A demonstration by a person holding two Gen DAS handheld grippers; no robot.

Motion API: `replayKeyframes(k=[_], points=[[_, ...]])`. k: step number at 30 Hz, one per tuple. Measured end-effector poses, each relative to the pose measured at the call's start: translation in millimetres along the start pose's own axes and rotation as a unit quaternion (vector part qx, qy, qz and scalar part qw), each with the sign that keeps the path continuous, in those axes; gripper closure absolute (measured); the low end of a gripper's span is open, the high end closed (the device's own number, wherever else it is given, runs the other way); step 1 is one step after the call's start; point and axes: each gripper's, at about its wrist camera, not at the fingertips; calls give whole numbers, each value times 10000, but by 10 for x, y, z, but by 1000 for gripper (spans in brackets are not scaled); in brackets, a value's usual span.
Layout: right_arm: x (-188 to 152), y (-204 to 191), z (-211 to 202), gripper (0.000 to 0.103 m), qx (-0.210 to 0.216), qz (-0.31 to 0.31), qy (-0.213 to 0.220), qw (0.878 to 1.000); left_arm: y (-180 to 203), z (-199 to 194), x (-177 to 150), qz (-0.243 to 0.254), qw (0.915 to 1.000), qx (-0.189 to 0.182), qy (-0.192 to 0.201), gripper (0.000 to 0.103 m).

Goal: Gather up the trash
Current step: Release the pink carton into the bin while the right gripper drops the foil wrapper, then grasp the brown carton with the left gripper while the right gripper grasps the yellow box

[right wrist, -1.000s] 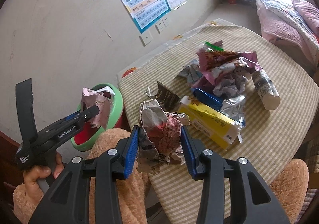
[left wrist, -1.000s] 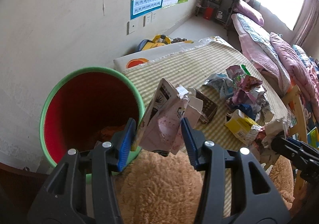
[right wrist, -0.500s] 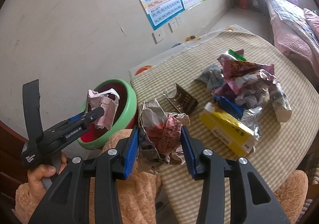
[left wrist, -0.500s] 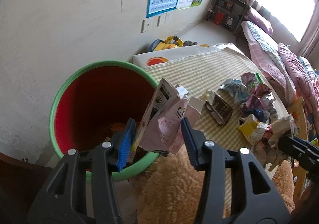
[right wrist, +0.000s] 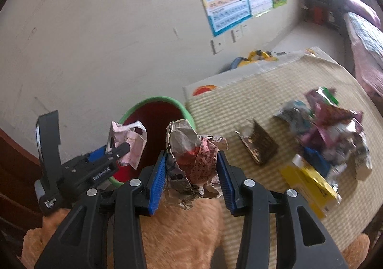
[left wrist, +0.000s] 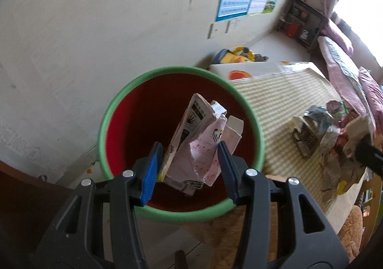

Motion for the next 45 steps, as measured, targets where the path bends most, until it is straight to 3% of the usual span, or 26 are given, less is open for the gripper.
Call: replayKeyframes(k=[12,14,16,19,25,28,31,37,41,45], points=[[280,-486,348,63,367,-385,-88,9985,-331,107,-8,-323,9992,194,-111,57],[334,-556,395,58,476,-387,-71,9981,-364,125,0,-375,9990,208,-123,56],[369,-603,403,56,539,-372,-23,9979,-409,128,2,-448,9987,217,-116,48],[414,-655,405,45,613,-343,52,9975,-445,128,-2,-525,9983,213,-94,33],[378,-540,317,39,613,-197,144,9978,-416,120,-2,-510,9984,244,-70,32],[304,-348,259,39,494,-66,140,9987,-345,109,-11,-434,9988,216,-85,32],[174,-59,187,39,116,7,134,9998,-252,90,-11,-316,9993,180,-96,32],[-196,837,108,39,-1168,230,-42,9929,2,59,-7,-61,9999,107,-96,32],[-444,1478,99,39,-1374,941,-387,9853,228,65,-10,78,9998,-41,-163,32],[-604,1697,202,43,-1400,1012,-651,9828,562,68,-41,325,9990,-202,-252,32]])
Point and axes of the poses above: each gripper's, at about its wrist camera, not at the fingertips, and z roughly the way its jaws point, y to its right, x to its top, and after that the axes turned 7 degrees about -x, right-handed
